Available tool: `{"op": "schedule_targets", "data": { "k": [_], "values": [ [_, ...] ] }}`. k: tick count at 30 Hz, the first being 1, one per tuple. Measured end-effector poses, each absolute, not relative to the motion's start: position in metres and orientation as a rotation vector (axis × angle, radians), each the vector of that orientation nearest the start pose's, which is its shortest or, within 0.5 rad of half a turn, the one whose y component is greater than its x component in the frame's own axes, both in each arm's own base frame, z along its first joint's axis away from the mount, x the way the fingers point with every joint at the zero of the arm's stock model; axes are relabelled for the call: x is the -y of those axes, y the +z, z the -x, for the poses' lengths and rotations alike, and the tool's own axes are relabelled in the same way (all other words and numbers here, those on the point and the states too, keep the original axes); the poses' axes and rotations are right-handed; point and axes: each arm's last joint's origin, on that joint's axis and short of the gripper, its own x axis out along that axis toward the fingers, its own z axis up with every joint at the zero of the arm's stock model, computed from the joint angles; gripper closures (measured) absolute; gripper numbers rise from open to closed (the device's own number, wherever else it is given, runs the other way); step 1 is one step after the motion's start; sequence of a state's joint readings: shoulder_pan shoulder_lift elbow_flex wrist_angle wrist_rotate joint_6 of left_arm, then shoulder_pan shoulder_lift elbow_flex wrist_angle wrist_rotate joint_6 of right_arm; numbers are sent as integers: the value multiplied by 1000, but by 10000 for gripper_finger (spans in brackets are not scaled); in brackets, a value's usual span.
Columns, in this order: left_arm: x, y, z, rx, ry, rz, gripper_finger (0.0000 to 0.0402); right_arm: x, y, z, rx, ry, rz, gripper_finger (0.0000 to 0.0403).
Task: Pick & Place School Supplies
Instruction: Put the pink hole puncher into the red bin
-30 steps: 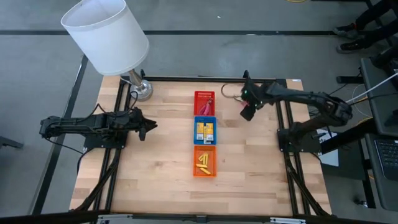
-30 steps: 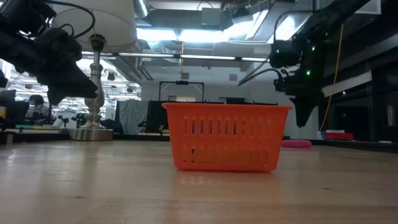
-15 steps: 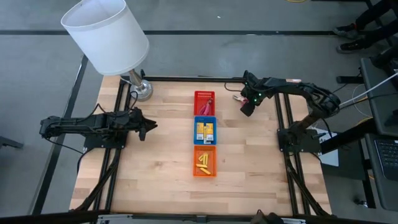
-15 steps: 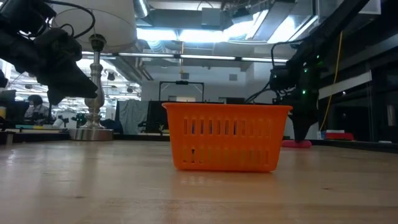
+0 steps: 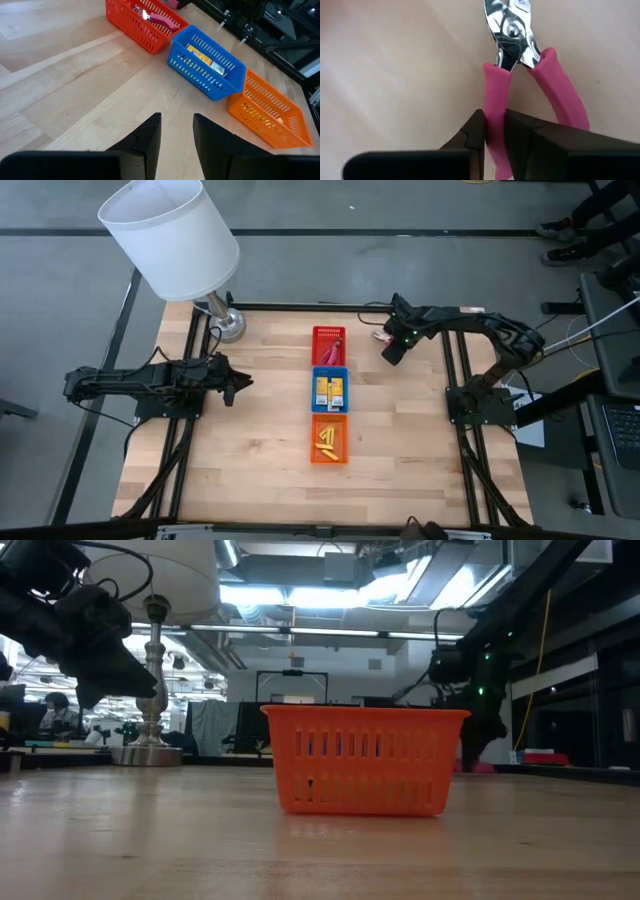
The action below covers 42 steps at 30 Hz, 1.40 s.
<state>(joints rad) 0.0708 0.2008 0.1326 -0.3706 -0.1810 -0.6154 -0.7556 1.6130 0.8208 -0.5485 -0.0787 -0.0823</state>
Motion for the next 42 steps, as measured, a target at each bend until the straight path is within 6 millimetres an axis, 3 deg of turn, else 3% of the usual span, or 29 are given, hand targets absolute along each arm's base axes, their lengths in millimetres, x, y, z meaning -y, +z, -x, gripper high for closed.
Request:
{"op": "schedule_targets", "data": {
  "k": [6, 11, 15, 19, 22, 25, 33, 42],
  "values": [
    [-12, 158, -96, -349, 375, 578, 292, 165, 165, -186, -1040, -495, -603, 361],
    [-12, 158, -96, -349, 374, 578, 294, 132, 194, -185, -688, -332, -810, 361],
    [-12, 158, -96, -349, 375, 578, 292, 109, 220, -198, -483, -286, -977, 361],
    [-12, 158, -96, -349, 374, 578, 291, 95, 238, -220, -391, -363, -1154, 361],
    [-12, 158, -96, -349, 374, 578, 293, 91, 238, -240, -376, -444, -1217, 361],
    [-12, 158, -96, -348, 375, 578, 294, 88, 244, -264, -374, -414, -1251, 361],
    [-12, 159, -96, -348, 374, 578, 290, 87, 228, -318, -624, -488, -1310, 361],
    [-12, 159, -96, -348, 375, 578, 294, 104, 220, -360, -777, -614, -1340, 361]
  ]
}}
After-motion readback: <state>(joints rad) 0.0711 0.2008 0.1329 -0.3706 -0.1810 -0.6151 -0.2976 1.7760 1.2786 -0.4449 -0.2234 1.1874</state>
